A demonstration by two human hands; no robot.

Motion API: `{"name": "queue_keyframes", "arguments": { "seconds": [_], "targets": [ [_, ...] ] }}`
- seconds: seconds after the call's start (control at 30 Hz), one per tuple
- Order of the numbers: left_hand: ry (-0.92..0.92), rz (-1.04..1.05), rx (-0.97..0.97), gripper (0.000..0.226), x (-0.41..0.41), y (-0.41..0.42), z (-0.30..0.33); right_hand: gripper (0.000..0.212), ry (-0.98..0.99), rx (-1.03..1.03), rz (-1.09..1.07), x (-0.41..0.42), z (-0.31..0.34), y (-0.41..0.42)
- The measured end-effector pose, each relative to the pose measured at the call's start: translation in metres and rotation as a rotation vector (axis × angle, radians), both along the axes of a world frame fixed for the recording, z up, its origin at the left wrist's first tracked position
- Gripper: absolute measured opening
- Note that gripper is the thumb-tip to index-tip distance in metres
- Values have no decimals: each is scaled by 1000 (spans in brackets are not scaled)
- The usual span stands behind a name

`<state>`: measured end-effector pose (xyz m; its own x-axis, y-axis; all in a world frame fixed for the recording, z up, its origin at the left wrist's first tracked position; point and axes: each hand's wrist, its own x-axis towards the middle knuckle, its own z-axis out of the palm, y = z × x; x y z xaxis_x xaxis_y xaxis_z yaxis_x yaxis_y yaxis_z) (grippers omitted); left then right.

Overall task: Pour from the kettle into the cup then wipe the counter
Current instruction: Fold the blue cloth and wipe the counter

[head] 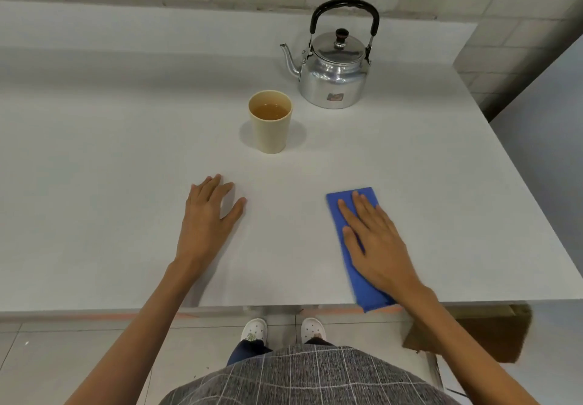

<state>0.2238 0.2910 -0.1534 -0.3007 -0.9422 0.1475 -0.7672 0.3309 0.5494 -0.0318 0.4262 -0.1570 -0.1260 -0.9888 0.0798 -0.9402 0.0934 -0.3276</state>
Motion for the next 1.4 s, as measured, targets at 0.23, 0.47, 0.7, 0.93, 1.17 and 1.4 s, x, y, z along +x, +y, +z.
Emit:
{"name": "queue_keyframes", "arguments": {
  "seconds": [0.23, 0.47, 0.7, 0.93, 1.17, 1.4],
  "targets": [
    [17, 21, 9, 37, -1, 2, 4, 51, 12, 21, -136, -35, -3, -52],
    [53, 37, 23, 33, -4, 5, 4, 52, 77, 4, -112, 15, -3, -103],
    [163, 45, 25, 33, -27, 18, 13, 46, -362, 17, 47, 88, 10, -100],
    [-151, -89, 79, 59, -114, 20, 15, 35, -616, -171, -304, 30, 35, -61],
    [-423, -221, -12, 66, -107, 46, -9, 32, -594, -172, -364, 9, 23, -43],
    [-410, -264, -44, 66, -14, 49, -11, 30, -592, -91, -188, 48, 23, -61]
  ]
}}
